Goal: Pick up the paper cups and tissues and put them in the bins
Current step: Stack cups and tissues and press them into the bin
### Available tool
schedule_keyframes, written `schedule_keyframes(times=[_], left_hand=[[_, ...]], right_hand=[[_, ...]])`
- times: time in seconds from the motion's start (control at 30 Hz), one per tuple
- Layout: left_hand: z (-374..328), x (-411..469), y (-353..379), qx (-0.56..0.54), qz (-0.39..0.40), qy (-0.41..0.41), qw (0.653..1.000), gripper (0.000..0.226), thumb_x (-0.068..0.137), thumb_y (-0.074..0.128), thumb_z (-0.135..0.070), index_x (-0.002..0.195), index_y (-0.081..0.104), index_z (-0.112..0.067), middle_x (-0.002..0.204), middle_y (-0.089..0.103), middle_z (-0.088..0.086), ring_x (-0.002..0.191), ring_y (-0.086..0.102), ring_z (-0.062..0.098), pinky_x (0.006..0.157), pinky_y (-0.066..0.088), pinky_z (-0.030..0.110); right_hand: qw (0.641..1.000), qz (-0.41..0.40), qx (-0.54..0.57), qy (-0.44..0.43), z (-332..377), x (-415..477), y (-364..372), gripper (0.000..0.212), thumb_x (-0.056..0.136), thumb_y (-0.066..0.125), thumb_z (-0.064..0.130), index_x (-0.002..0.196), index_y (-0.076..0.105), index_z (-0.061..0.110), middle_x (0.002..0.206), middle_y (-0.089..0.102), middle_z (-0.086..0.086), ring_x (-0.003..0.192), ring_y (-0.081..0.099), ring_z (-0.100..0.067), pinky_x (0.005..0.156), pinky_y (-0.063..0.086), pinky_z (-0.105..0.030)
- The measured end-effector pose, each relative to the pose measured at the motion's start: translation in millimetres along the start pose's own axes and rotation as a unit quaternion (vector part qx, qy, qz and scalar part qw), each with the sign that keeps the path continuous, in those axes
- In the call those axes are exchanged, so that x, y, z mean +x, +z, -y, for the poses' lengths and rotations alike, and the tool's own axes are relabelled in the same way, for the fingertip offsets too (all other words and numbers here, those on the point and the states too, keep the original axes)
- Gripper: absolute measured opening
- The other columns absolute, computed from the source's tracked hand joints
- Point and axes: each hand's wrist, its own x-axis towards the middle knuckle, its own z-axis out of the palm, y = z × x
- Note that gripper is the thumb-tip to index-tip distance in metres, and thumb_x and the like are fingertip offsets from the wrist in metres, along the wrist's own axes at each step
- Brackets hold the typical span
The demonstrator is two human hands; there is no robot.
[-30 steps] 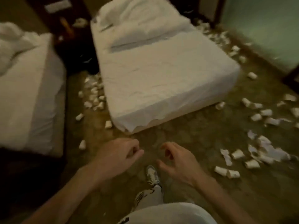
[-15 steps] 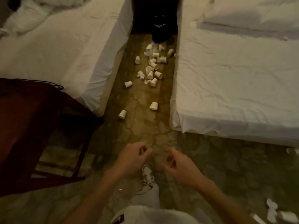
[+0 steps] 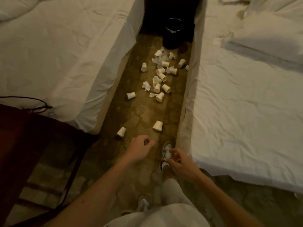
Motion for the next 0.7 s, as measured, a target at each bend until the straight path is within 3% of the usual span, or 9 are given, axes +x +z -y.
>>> schedule_keyframes(times=[0.1,0.3,0.43,0.5,0.57,0.7], left_hand=[[-12,76,-9,-0.024,-0.01,-0.035,0.999,0.019,0.098,0.054,-0.04,0.086,0.059,-0.025,0.09,0.061,-0.001,0.085,0.059,0.016,0.075,0.051,0.035],[-6,228,3,-0.092,-0.016,-0.111,0.989,0.02,0.098,0.051,-0.044,0.091,0.059,-0.027,0.098,0.062,-0.001,0.092,0.057,0.016,0.072,0.045,0.032],[44,325,43,-0.138,-0.006,-0.168,0.976,0.013,0.099,0.054,-0.037,0.088,0.055,-0.03,0.086,0.059,-0.007,0.076,0.055,0.008,0.06,0.044,0.026],[80,371,72,-0.14,0.001,-0.19,0.972,0.011,0.099,0.055,-0.038,0.088,0.053,-0.034,0.093,0.06,-0.007,0.082,0.056,0.009,0.067,0.048,0.029],[117,415,101,-0.136,0.024,-0.21,0.968,0.007,0.098,0.056,-0.036,0.099,0.058,-0.03,0.106,0.064,-0.001,0.095,0.059,0.017,0.084,0.052,0.036],[181,495,148,-0.116,0.064,-0.234,0.963,0.034,0.099,0.053,-0.034,0.131,0.057,-0.021,0.128,0.061,0.008,0.114,0.057,0.027,0.095,0.05,0.039]], right_hand=[[0.999,0.01,0.028,0.027,21,75,-33,0.046,0.097,0.057,0.034,0.139,0.039,0.028,0.123,0.055,-0.001,0.1,0.06,-0.015,0.067,0.053,-0.017],[0.991,0.034,0.031,0.127,20,232,-70,0.041,0.097,0.056,0.034,0.136,0.043,0.028,0.122,0.058,-0.006,0.101,0.064,-0.022,0.088,0.057,-0.041],[0.983,0.033,0.045,0.173,-19,334,-64,0.045,0.098,0.055,0.032,0.14,0.04,0.028,0.12,0.06,-0.005,0.098,0.063,-0.018,0.074,0.055,-0.03],[0.977,0.018,0.058,0.203,-46,391,-54,0.053,0.098,0.056,0.022,0.145,0.032,0.025,0.11,0.064,-0.008,0.085,0.064,-0.017,0.065,0.053,-0.029],[0.973,0.008,0.069,0.221,-78,445,-45,0.06,0.097,0.055,0.016,0.149,0.026,0.027,0.105,0.065,-0.009,0.078,0.064,-0.019,0.065,0.055,-0.033],[0.966,0.003,0.094,0.24,-130,540,-29,0.064,0.096,0.057,0.013,0.151,0.025,0.026,0.108,0.062,-0.009,0.084,0.063,-0.02,0.067,0.052,-0.033]])
